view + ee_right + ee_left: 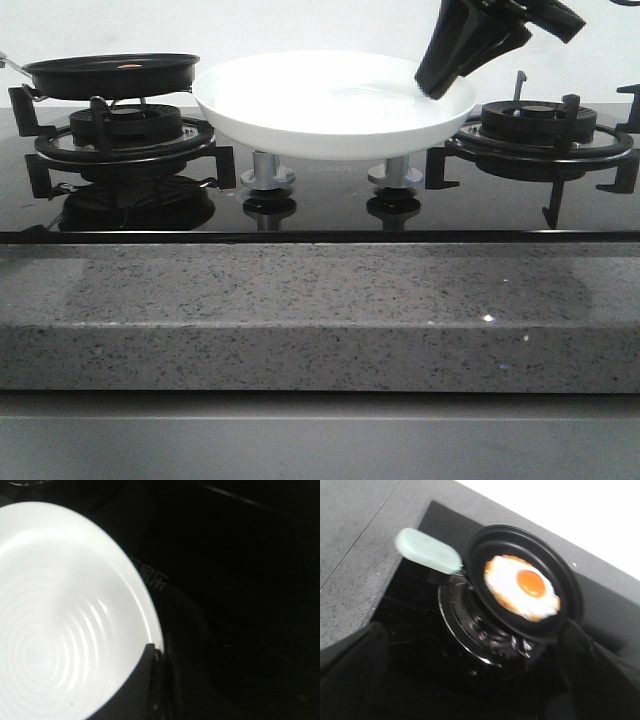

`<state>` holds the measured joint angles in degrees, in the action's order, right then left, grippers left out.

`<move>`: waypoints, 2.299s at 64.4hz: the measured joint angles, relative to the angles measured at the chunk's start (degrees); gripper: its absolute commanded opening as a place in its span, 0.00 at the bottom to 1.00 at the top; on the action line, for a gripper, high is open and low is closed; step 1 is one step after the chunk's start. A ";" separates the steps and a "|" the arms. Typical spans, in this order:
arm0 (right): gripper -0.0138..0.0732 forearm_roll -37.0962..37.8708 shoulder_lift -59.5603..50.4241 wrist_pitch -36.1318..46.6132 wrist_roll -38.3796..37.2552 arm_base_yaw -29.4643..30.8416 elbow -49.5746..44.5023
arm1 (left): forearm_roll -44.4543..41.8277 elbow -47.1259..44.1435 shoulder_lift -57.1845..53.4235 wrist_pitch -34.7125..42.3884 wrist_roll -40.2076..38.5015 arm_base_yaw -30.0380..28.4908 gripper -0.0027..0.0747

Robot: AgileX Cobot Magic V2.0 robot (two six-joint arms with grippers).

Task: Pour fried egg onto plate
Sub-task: 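Grasp the mint-green pan handle with the left gripper, then lift the pan with the left gripper and tip the egg onto the plate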

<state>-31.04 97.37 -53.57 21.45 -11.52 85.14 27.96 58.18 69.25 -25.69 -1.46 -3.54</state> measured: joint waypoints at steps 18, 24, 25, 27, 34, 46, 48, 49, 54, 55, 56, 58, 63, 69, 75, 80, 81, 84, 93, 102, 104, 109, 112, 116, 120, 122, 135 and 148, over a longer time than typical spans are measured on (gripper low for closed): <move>0.08 0.00 0.00 0.00 0.00 0.00 0.00 | 23.83 6.41 13.79 -7.25 13.49 -9.37 0.79; 0.08 0.00 0.00 0.00 0.00 0.00 0.00 | 31.77 9.70 18.53 -11.37 18.60 -11.41 0.77; 0.08 0.00 0.00 0.00 0.00 0.00 0.00 | 32.67 10.14 19.23 -11.96 19.09 -11.74 0.76; 0.08 0.00 0.00 0.00 0.00 0.00 0.00 | 34.35 11.01 20.91 -13.32 19.82 -12.06 0.76; 0.08 0.00 0.00 0.00 0.12 0.00 0.00 | 38.06 14.53 25.59 -16.28 21.21 -13.09 0.74; 0.08 0.00 0.00 0.00 0.12 0.00 0.00 | 40.37 19.58 31.89 -19.59 21.67 -13.07 0.69; 0.08 0.00 0.00 0.00 0.12 0.00 0.00 | 40.78 20.23 32.53 -19.92 21.67 -13.07 0.68; 0.08 0.00 0.00 0.00 0.12 0.00 0.00 | 41.01 20.44 32.81 -19.93 21.67 -13.07 0.68; 0.08 0.00 0.00 0.00 0.12 0.00 0.00 | 41.43 21.59 34.04 -20.40 21.67 -13.07 0.63; 0.08 0.00 0.00 0.00 0.12 0.00 0.00 | 41.42 21.81 34.22 -20.51 21.67 -13.07 0.62; 0.08 0.00 0.00 0.00 0.12 0.00 0.00 | 41.53 21.94 34.36 -20.67 21.67 -13.07 0.62; 0.08 0.00 0.00 0.00 0.12 0.00 0.00 | 41.53 22.23 34.63 -20.96 21.67 -13.07 0.59; 0.08 -0.09 0.00 0.00 0.03 0.00 0.00 | 41.74 22.79 35.00 -21.49 21.67 -13.07 0.50; 0.08 -0.09 0.00 0.00 0.03 0.00 0.00 | 42.22 22.93 35.19 -21.87 21.67 -13.07 0.39; 0.08 -0.09 0.00 0.00 0.03 0.00 0.00 | 42.30 22.93 35.19 -22.11 21.67 -13.07 0.23; 0.08 -0.09 0.00 0.00 0.03 0.00 0.00 | 42.90 22.93 35.28 -22.49 21.67 -13.07 0.13; 0.08 -0.09 0.00 0.00 0.03 0.00 0.00 | 43.18 22.93 35.28 -22.61 21.67 -13.07 0.11; 0.08 -0.09 0.00 0.00 0.03 0.00 0.00 | 44.30 23.07 35.28 -22.90 21.50 -13.07 0.06; 0.08 -0.09 0.00 0.00 0.03 0.00 0.00 | 45.39 23.20 35.28 -23.29 21.27 -13.07 0.01; 0.08 -0.09 0.00 0.00 0.03 0.00 0.00 | 45.50 23.64 35.18 -23.98 21.70 -13.11 0.01; 0.08 -0.09 0.00 0.00 0.03 0.00 0.00 | 45.50 24.12 35.18 -24.34 21.93 -13.11 0.01; 0.08 -0.09 0.00 0.00 0.03 0.00 0.00 | 45.03 25.22 34.60 -25.41 23.06 -13.11 0.01; 0.08 -0.09 0.00 0.00 0.03 0.00 0.00 | 44.56 26.08 34.19 -25.99 23.73 -13.11 0.01; 0.08 -0.09 0.00 0.00 0.03 0.00 0.00 | 43.46 27.13 33.15 -26.57 24.45 -13.11 0.01; 0.08 -0.09 0.00 0.00 0.03 0.00 0.00 | 42.49 27.74 31.90 -26.93 25.05 -13.11 0.01; 0.08 -0.09 0.00 0.00 0.03 0.00 0.00 | 42.14 27.90 31.27 -27.03 25.57 -13.11 0.01; 0.08 -0.09 0.00 0.00 0.16 0.00 0.00 | 41.76 28.11 26.73 -28.38 27.13 -13.11 0.01; 0.08 -0.09 0.00 0.00 0.16 0.00 0.00 | 39.51 28.11 21.78 -28.47 30.57 -7.70 0.01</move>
<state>-31.13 97.37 -53.57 21.60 -11.52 85.14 67.48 86.29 91.03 -54.16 29.11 -11.24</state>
